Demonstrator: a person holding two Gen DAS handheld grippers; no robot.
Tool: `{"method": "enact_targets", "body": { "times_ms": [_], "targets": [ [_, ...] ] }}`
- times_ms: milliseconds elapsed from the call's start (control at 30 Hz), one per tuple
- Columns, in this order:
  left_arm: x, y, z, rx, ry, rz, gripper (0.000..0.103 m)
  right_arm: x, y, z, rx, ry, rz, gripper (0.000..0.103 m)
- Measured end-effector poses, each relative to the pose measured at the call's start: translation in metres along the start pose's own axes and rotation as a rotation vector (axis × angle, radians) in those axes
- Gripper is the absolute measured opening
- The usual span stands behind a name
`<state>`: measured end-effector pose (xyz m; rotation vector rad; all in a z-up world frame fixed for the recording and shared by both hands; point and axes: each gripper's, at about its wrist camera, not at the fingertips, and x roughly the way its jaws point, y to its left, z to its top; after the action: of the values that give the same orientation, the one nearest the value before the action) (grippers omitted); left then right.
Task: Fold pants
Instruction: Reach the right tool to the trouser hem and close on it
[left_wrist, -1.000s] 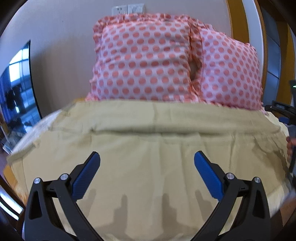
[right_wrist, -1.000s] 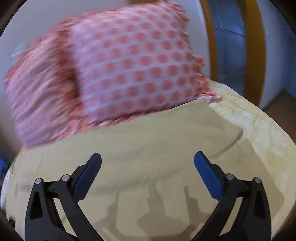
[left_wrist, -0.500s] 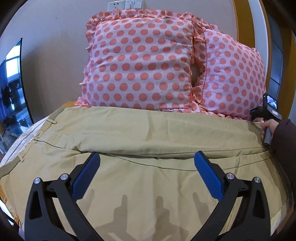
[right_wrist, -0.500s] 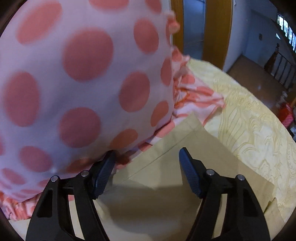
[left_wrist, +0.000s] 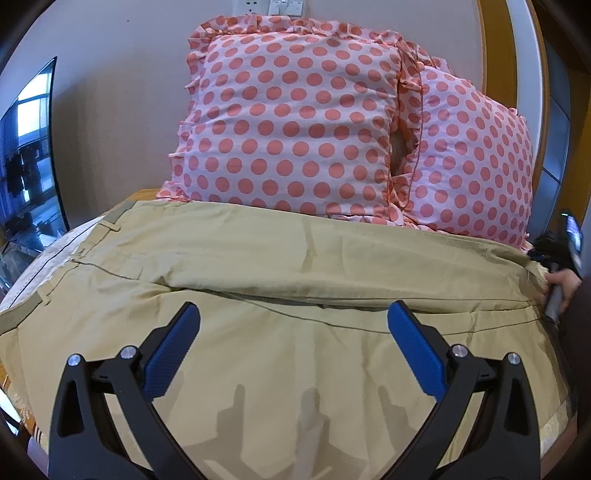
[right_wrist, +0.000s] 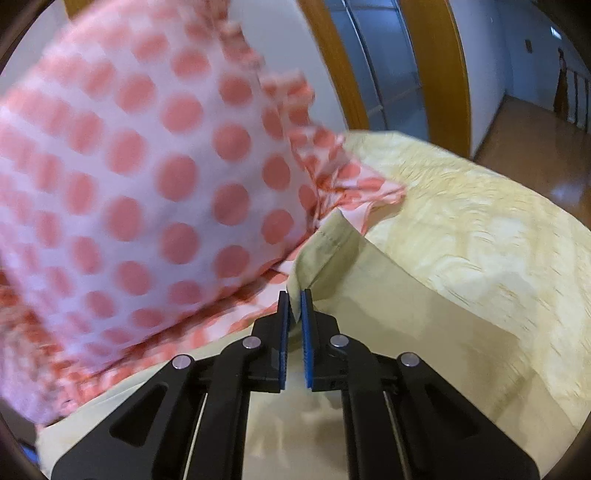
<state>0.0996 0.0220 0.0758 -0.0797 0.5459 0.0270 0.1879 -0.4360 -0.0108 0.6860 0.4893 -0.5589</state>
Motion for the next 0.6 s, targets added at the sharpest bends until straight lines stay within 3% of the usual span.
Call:
{"method": "enact_targets", "body": {
  "times_ms": [167,267,500,600],
  "targets": [
    [-0.015,0.008,-0.001,-0.019,-0.012,0.016,0.101,-0.09,-0.019,-0.031,0.047,-0.068,0.165,0.007],
    [-0.021,0.016,0.002,-0.033,-0.021,0.02,0.101,-0.135,-0.045,-0.076,0.082,-0.038,0.207,0.007],
    [-0.022,0.03,0.019,-0.08,-0.037,0.016,0.101,-0.121,-0.071,-0.094,0.252,0.141,0.254,0.01],
    [-0.025,0.035,0.023,-0.057,-0.062,0.068,0.101,-0.114,-0.072,-0.093,0.276,0.171,0.264,0.036]
  ]
}}
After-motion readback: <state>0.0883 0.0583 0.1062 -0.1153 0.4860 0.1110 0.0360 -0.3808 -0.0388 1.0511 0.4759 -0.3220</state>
